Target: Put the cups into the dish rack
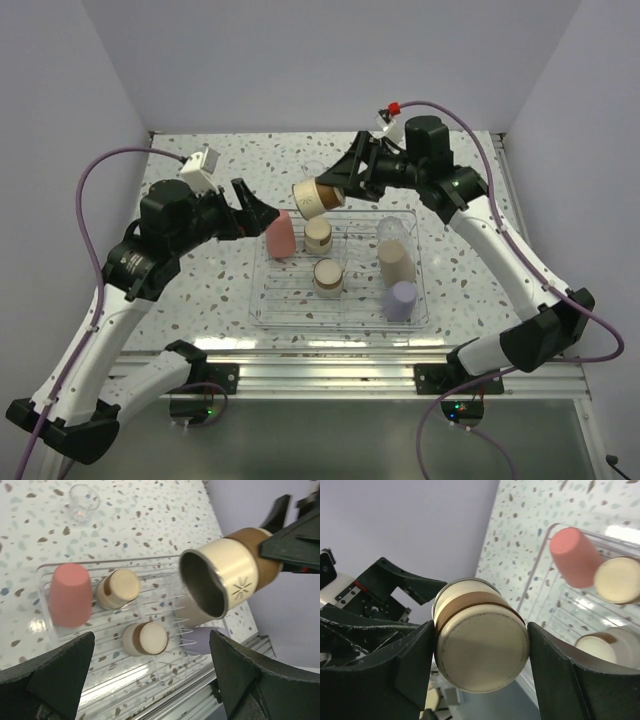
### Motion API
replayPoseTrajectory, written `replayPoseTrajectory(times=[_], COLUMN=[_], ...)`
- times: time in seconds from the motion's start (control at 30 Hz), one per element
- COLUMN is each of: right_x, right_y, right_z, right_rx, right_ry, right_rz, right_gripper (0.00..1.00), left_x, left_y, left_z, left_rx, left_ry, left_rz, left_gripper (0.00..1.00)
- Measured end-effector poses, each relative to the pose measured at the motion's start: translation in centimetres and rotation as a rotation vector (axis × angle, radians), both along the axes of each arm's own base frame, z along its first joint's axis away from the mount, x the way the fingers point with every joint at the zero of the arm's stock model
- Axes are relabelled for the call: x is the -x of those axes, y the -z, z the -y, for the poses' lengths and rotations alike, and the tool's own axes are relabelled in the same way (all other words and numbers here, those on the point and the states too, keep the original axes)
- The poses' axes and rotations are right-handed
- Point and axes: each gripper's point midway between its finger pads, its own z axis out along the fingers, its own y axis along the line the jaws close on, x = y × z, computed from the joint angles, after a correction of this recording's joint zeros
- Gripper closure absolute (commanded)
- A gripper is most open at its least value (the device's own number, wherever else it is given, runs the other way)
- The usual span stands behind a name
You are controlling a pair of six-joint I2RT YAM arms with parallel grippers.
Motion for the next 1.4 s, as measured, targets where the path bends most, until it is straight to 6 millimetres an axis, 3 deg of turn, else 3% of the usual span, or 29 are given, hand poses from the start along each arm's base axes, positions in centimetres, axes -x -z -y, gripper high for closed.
replayPoseTrajectory(times=[0.17, 0.3, 0.5, 0.63, 0.77, 0.9, 1.13, 1.4], right_x=[-0.3, 1.4, 5.9, 6.9, 6.4, 5.6, 4.3, 4.2], right_y=[0.3, 1.3, 7.1, 11.4, 14.5, 16.2, 18.8, 23.3], right_z=[1.4, -0.2, -4.6, -6.4, -6.7, -7.0, -7.6, -8.2], right_rx=[0.211, 0.379, 0.633, 0.769, 0.877, 0.94, 0.996, 1.059], right_ry=[0.052, 0.0, -0.181, -0.258, -0.275, -0.271, -0.244, -0.254], right_rz=[0.102, 0.204, 0.282, 0.308, 0.32, 0.347, 0.39, 0.392], right_gripper=[1.0, 1.0, 1.0, 1.0, 1.0, 1.0, 1.0, 1.0], left_x=[-0.8, -2.5, -4.2, -4.5, -4.0, -3.0, -2.1, -1.8], left_y=[3.2, 4.9, 3.6, 2.3, 2.2, 2.4, 2.4, 2.8], left_z=[-2.2, -3.2, -5.1, -7.2, -8.7, -9.3, -9.8, -9.9], left_rx=[-0.123, -0.201, -0.269, -0.303, -0.327, -0.346, -0.351, -0.361], left_ry=[-0.108, -0.185, -0.301, -0.392, -0.442, -0.454, -0.456, -0.454], left_rz=[-0.082, -0.136, -0.113, -0.098, -0.104, -0.12, -0.125, -0.142], left_gripper=[0.05, 0.07, 0.12, 0.12, 0.12, 0.12, 0.12, 0.13])
